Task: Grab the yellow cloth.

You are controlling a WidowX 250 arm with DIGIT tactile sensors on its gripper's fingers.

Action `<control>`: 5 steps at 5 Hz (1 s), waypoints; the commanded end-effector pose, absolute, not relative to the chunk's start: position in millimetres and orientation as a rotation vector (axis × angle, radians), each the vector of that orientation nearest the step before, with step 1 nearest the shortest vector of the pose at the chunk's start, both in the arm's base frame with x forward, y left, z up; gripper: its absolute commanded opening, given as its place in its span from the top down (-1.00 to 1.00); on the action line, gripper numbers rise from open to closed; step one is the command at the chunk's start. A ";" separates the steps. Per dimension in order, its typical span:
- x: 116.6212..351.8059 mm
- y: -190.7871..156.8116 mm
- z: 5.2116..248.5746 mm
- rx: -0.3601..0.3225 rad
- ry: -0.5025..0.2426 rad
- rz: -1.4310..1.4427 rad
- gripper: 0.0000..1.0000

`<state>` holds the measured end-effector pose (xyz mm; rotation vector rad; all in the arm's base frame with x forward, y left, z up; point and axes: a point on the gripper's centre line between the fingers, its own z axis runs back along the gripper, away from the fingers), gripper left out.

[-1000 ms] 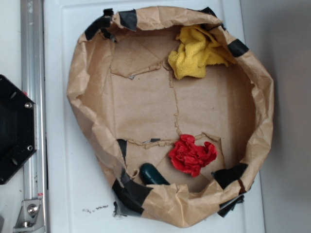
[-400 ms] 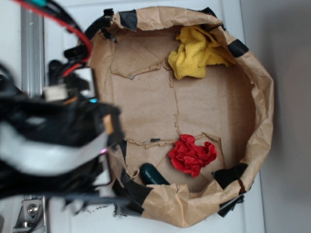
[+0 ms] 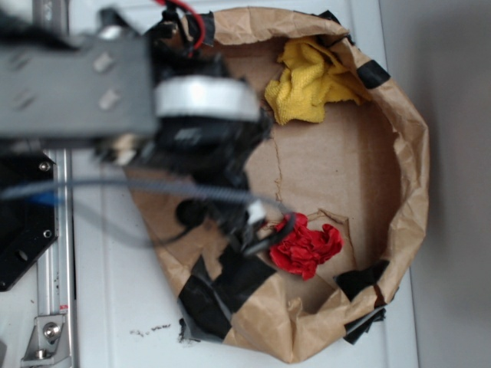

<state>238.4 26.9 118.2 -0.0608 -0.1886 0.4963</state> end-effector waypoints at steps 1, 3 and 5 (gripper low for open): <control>278.3 68.1 108.8 -0.103 -0.226 0.731 -1.00; 307.9 81.3 50.4 0.002 -0.183 0.787 -1.00; 314.6 75.6 21.1 0.085 -0.245 0.880 1.00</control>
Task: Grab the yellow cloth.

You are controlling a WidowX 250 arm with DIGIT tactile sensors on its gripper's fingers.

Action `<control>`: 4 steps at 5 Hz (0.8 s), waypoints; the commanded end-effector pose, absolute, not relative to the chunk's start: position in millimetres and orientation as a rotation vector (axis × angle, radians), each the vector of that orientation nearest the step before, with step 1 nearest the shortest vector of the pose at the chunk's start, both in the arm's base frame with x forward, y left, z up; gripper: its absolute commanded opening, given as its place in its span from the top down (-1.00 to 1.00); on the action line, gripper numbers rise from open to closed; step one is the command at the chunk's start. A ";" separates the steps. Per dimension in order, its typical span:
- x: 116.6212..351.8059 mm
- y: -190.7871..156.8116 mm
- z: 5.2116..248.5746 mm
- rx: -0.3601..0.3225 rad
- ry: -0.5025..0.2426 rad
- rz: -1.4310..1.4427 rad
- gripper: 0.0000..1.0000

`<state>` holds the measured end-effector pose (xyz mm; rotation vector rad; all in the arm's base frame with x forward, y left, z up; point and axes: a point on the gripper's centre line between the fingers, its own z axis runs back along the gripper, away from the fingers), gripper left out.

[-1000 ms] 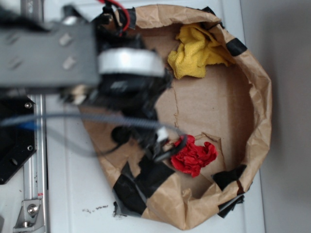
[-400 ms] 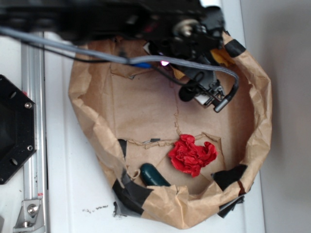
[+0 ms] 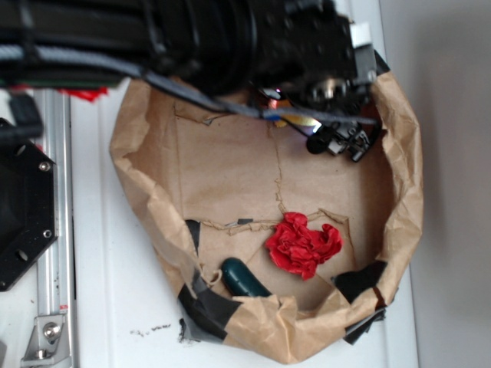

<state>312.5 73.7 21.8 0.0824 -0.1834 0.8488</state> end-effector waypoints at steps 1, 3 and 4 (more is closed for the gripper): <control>308.3 70.7 29.9 0.096 -0.250 0.800 1.00; 270.1 65.0 99.3 0.006 -0.322 0.357 1.00; 243.4 47.3 117.8 -0.052 -0.225 0.206 1.00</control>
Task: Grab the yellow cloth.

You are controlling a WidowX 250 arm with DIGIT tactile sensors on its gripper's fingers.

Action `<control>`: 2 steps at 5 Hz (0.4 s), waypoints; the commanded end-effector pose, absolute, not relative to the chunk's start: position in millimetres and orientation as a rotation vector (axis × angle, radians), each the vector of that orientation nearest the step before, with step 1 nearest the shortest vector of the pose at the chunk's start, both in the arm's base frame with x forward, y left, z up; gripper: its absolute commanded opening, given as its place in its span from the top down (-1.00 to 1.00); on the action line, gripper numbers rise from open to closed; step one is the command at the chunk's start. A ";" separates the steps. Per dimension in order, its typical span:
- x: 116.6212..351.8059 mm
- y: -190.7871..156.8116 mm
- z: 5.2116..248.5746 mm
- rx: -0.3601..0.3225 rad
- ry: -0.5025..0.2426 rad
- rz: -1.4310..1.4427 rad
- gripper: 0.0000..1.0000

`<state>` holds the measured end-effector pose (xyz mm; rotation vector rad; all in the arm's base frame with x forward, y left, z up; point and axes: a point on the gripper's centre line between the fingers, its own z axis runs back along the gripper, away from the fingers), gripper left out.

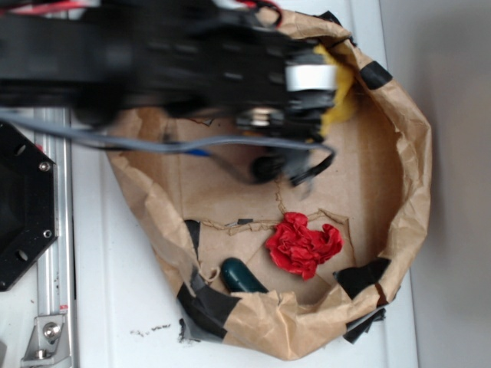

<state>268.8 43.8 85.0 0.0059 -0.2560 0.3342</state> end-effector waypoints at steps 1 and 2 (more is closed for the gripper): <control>236.4 37.0 130.2 -0.053 -0.134 0.166 1.00; 237.1 32.4 130.8 -0.043 -0.098 0.192 1.00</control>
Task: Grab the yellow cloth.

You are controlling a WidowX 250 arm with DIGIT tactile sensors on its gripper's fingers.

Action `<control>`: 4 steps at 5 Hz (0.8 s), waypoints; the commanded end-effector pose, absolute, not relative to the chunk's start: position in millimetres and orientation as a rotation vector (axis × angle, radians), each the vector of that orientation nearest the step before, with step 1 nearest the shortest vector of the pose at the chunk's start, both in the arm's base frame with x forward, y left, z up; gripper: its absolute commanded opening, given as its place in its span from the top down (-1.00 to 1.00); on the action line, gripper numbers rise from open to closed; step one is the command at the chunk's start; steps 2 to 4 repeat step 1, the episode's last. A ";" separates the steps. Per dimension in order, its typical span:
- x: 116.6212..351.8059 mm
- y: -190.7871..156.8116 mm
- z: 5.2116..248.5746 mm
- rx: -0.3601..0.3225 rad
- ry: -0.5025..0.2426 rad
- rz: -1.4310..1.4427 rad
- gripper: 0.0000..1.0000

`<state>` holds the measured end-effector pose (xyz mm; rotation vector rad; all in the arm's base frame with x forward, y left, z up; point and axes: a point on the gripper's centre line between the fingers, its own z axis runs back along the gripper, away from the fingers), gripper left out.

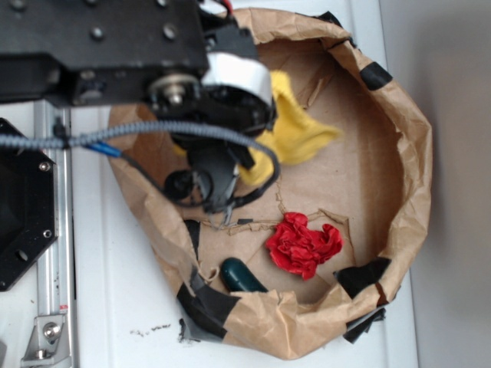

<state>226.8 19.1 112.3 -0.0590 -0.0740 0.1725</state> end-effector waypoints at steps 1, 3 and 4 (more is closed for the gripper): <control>242.7 30.7 124.8 -0.005 -0.063 0.197 1.00; 242.7 30.7 124.8 -0.005 -0.063 0.197 1.00; 242.7 30.7 124.8 -0.005 -0.063 0.197 1.00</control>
